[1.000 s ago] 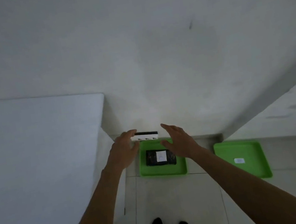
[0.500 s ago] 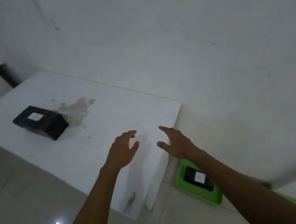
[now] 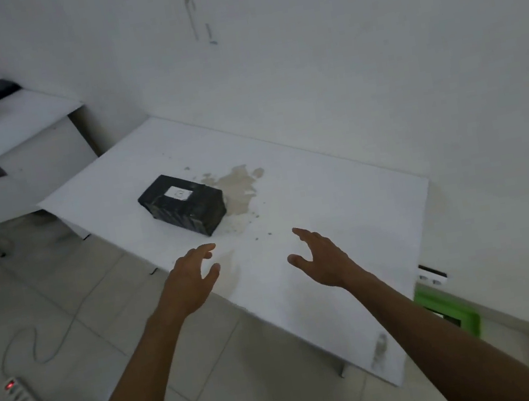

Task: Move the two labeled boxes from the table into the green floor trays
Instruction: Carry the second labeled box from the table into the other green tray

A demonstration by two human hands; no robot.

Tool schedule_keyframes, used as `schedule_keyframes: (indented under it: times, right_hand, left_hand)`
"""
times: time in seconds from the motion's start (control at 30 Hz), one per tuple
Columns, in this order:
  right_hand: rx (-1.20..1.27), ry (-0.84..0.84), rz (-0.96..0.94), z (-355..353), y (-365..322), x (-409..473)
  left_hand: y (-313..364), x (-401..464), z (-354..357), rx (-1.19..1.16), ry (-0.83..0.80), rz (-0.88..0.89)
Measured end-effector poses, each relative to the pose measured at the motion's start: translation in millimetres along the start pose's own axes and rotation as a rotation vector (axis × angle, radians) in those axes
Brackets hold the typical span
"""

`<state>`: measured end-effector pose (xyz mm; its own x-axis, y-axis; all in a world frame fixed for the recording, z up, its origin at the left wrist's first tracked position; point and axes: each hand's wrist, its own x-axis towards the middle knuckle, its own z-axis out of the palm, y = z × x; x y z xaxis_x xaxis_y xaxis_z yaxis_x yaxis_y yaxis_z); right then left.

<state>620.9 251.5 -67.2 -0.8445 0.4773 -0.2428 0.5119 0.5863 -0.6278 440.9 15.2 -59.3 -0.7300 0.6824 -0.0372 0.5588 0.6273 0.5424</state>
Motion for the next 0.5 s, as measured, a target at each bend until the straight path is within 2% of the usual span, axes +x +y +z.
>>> schedule_keyframes:
  times: [0.2, 0.5]
  right_hand:
    - [0.012, -0.018, 0.002, 45, -57, 69]
    - [0.14, 0.007, 0.064, 87, -115, 201]
  left_hand:
    - [-81, 44, -47, -0.017, -0.006, -0.043]
    - [-170, 167, -90, -0.061, -0.022, -0.007]
